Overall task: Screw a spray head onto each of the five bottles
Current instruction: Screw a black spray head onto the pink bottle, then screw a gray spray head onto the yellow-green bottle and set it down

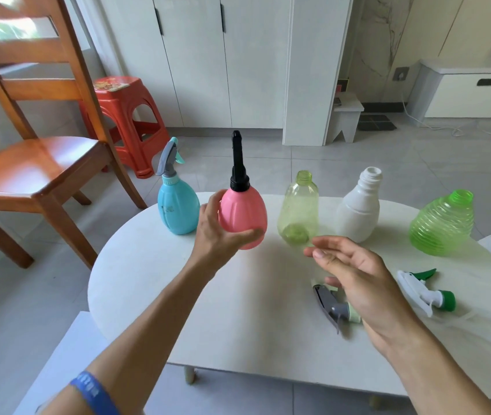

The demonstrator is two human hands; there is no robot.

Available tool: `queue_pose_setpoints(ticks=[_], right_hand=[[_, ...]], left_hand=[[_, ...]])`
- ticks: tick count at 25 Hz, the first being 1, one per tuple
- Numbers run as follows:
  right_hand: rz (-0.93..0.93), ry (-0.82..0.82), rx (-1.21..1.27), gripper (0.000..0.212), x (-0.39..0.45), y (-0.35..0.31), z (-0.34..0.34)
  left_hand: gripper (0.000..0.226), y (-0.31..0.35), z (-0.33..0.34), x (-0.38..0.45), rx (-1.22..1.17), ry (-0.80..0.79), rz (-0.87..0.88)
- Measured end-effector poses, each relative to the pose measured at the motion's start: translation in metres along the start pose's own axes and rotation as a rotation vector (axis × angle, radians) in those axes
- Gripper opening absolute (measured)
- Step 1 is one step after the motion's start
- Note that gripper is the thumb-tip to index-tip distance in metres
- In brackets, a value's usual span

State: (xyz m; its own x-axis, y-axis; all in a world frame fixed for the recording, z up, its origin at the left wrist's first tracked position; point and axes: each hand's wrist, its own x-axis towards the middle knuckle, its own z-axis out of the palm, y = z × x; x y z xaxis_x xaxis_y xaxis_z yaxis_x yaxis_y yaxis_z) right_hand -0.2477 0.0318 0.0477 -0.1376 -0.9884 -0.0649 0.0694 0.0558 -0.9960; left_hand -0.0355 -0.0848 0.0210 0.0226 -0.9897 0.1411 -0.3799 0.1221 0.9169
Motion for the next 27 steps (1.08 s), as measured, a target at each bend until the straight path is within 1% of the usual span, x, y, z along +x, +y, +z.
queue_pose_setpoints(ticks=[3,6,10,15,18,20,21,23,25,26,27], right_hand=[[0.028,0.009,-0.052,0.016,-0.002,0.004,-0.003],[0.063,0.027,-0.106,0.019,-0.001,0.009,-0.007],[0.079,0.020,-0.169,0.017,0.000,0.013,-0.015],[0.097,0.013,-0.173,0.019,0.001,0.013,-0.018],[0.093,0.015,-0.158,0.017,0.003,0.010,-0.019],[0.072,0.035,-0.164,0.016,0.004,0.006,-0.025],[0.056,0.051,-0.191,0.015,0.004,0.003,-0.028],[-0.007,0.109,-0.344,0.014,0.004,-0.002,-0.039],[-0.095,0.173,-0.628,0.014,0.002,-0.006,-0.052],[-0.125,0.185,-0.769,0.013,0.000,-0.007,-0.058],[-0.137,0.177,-0.876,0.011,-0.002,-0.008,-0.063]], left_hand=[[0.093,-0.009,0.009,0.024,-0.032,0.003,-0.014],[0.088,-0.015,0.017,0.042,-0.048,-0.004,0.005],[0.088,-0.030,0.018,0.057,0.054,0.021,-0.044],[0.095,-0.039,0.015,0.064,0.081,-0.063,-0.103],[0.098,-0.038,0.012,0.057,0.069,-0.073,-0.151],[0.095,-0.037,0.012,0.051,0.088,-0.109,-0.192],[0.089,-0.036,0.010,0.048,0.131,-0.127,-0.225],[0.071,-0.030,0.002,0.041,0.264,-0.133,-0.342],[0.057,-0.020,-0.010,0.030,0.479,-0.144,-0.422],[0.049,-0.014,-0.014,0.023,0.596,-0.164,-0.398],[0.041,-0.007,-0.012,0.015,0.685,-0.173,-0.330]])
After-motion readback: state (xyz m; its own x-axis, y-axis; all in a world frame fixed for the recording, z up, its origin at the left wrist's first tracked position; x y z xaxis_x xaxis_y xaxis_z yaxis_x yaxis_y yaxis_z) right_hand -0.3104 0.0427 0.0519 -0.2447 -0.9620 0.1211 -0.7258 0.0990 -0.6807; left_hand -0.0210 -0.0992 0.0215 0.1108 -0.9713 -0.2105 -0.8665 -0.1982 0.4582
